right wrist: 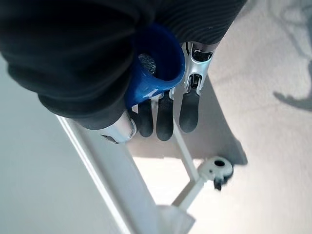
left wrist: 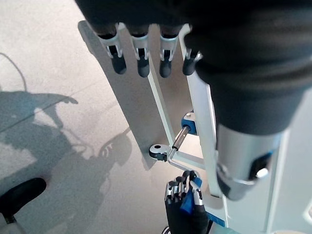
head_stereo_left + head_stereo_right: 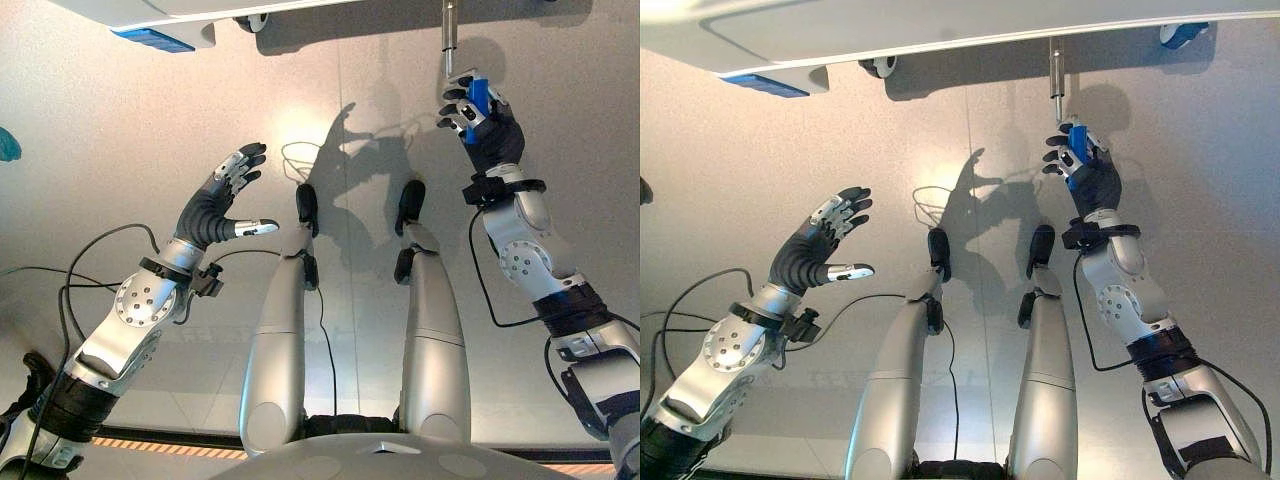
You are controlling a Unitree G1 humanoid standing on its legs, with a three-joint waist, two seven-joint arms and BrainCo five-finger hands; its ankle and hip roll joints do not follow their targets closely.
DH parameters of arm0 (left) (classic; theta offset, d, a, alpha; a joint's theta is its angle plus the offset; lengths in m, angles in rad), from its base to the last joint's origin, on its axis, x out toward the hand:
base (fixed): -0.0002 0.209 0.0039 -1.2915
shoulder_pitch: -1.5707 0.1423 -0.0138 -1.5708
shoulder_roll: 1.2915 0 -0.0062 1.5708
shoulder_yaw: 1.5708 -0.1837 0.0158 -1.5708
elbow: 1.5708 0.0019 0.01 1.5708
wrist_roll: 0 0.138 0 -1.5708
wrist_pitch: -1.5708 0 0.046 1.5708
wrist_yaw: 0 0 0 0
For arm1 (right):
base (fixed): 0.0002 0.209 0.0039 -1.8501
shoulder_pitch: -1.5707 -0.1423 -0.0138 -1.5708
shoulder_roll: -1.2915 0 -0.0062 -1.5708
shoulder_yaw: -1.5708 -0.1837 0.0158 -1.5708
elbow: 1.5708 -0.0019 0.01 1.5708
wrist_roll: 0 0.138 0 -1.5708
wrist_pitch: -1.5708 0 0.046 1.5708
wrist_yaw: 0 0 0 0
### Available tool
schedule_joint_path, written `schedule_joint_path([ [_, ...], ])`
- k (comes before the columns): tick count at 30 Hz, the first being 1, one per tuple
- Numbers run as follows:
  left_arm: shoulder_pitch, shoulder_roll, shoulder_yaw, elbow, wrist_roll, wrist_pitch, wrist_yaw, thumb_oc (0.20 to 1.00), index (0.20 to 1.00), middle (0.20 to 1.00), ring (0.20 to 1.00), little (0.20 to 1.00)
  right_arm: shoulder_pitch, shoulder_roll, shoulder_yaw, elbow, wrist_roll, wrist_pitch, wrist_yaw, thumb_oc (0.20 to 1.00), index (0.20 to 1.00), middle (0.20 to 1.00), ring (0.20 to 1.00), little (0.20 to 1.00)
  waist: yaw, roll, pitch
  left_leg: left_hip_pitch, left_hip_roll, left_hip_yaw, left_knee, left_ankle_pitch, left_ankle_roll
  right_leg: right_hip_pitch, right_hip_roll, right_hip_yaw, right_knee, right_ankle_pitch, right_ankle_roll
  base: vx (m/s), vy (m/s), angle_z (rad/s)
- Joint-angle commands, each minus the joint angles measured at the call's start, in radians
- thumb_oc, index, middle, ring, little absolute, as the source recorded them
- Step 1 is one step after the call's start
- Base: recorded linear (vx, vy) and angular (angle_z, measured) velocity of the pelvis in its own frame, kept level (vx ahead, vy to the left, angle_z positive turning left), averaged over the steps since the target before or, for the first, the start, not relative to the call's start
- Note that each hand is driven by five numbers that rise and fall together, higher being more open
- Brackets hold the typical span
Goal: Raise the hospital bed
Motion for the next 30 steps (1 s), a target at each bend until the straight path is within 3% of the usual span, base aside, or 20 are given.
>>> schedule_joint_path([
  [1,0.078,-0.027,0.034,-0.07,-0.027,-0.063,-0.011,1.0,1.0,1.0,1.0,1.0,-0.115,-0.164,-0.271,0.036,-0.071,-0.234,-0.156,0.2,0.2,0.2,0.2,0.2,-0.052,0.032,-0.029,0.056,0.022,-0.041,-0.039,-0.007,-0.028,0.023,0.033,0.01,-0.008,-0.005,0.057,0.0,0.0,0.0],
  [2,0.074,-0.018,0.017,-0.068,-0.033,-0.068,-0.012,1.0,1.0,1.0,1.0,1.0,-0.151,-0.182,-0.245,0.159,-0.095,-0.203,-0.18,0.2,0.2,0.2,0.2,0.2,-0.049,0.033,-0.029,0.05,0.022,-0.042,-0.037,-0.007,-0.029,0.019,0.034,0.008,-0.006,-0.006,0.056,0.0,0.0,0.0],
  [9,0.059,0.009,-0.051,-0.077,-0.025,-0.072,-0.01,1.0,1.0,1.0,1.0,1.0,-0.327,-0.234,-0.123,0.514,-0.163,-0.108,-0.198,0.2,0.2,0.2,0.2,0.2,-0.038,0.043,-0.029,0.026,0.023,-0.044,-0.031,-0.006,-0.031,-0.001,0.032,0.0,0.004,-0.007,0.052,0.0,0.0,0.0],
  [15,0.011,0.032,-0.127,-0.062,-0.031,-0.068,-0.014,1.0,1.0,1.0,1.0,1.0,-0.53,-0.271,0.039,0.929,-0.203,0.005,-0.14,0.2,0.2,0.2,0.2,0.2,-0.019,0.061,-0.029,0.02,0.02,-0.046,-0.035,-0.005,-0.032,-0.008,0.028,-0.008,0.012,-0.012,0.052,0.01,0.009,0.02],
  [18,-0.007,0.031,-0.146,-0.058,-0.032,-0.068,-0.017,1.0,1.0,1.0,1.0,1.0,-0.566,-0.274,0.076,0.993,-0.225,0.027,-0.125,0.2,0.2,0.2,0.2,0.2,-0.015,0.069,-0.029,0.019,0.019,-0.048,-0.038,-0.003,-0.033,-0.01,0.027,-0.01,0.014,-0.014,0.052,0.0,0.0,0.0],
  [22,-0.077,0.023,-0.185,-0.045,-0.049,-0.071,-0.028,1.0,1.0,1.0,1.0,1.0,-0.575,-0.248,0.114,1.157,-0.333,0.105,-0.095,0.2,0.2,0.2,0.2,0.2,0.012,0.093,-0.029,0.004,0.01,-0.065,-0.025,-0.005,-0.026,-0.02,0.019,-0.019,0.038,-0.027,0.052,0.0,0.0,0.0],
  [30,-0.131,-0.016,-0.154,-0.068,-0.076,-0.082,-0.026,1.0,1.0,1.0,1.0,1.0,-0.496,-0.154,0.1,1.189,-0.404,0.142,-0.071,0.2,0.2,0.2,0.2,0.2,0.052,0.123,-0.029,-0.062,-0.014,-0.098,0.033,-0.015,-0.015,-0.06,-0.001,-0.032,0.089,-0.045,0.052,0.01,0.006,0.13],
])
